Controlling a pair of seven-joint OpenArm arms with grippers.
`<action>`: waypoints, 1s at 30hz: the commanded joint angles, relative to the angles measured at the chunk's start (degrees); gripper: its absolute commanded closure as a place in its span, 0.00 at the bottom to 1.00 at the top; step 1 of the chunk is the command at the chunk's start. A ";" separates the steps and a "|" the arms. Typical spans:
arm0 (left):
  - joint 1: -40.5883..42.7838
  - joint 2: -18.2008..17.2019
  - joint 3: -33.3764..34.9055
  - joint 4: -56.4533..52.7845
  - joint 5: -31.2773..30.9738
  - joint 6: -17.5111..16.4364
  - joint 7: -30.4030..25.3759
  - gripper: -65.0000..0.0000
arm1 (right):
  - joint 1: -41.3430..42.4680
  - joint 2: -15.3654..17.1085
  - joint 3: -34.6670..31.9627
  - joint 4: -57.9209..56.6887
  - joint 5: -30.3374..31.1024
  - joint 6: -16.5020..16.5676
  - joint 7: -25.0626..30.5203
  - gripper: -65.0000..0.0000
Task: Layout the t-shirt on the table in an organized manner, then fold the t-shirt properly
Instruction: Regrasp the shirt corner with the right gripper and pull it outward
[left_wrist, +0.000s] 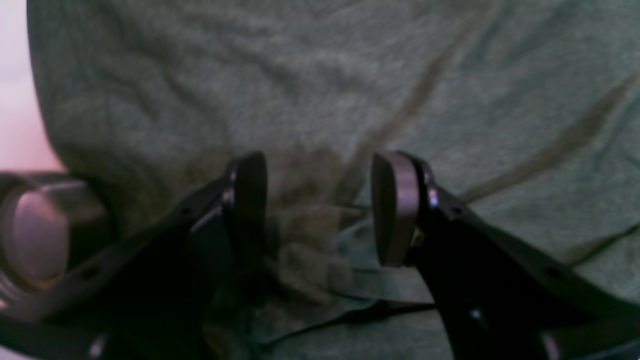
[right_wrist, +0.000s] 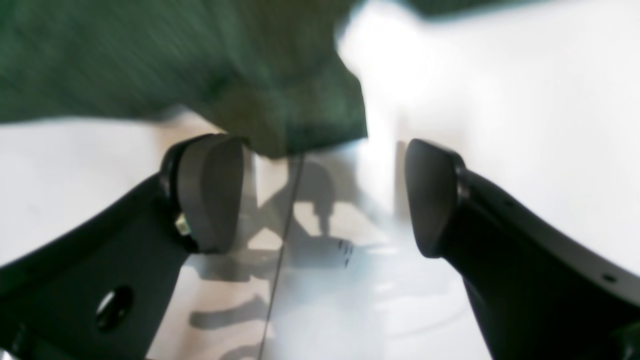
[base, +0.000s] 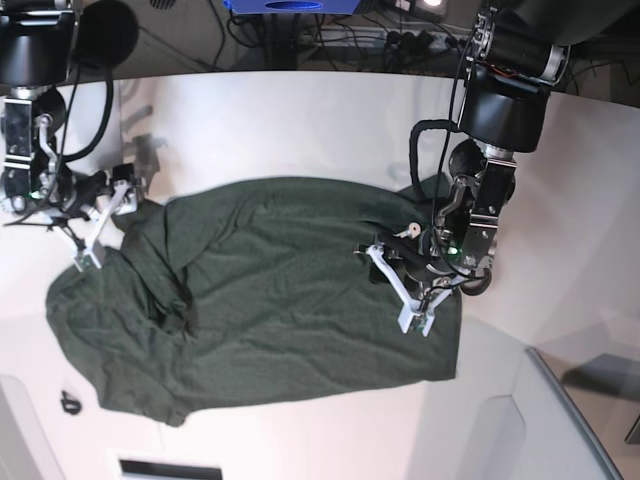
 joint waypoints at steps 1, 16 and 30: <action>-1.22 -0.30 -0.14 1.01 -0.16 -0.14 -0.95 0.51 | 2.39 0.55 0.16 -0.82 0.51 0.15 1.32 0.27; 2.13 -4.43 -0.67 3.03 -0.25 -0.14 -0.95 0.51 | 5.20 0.64 -0.02 -11.90 0.51 0.41 7.21 0.99; 3.18 -5.84 -0.76 5.32 -0.25 -0.14 -0.95 0.51 | -8.95 0.20 5.26 18.60 0.51 -3.81 -5.01 1.00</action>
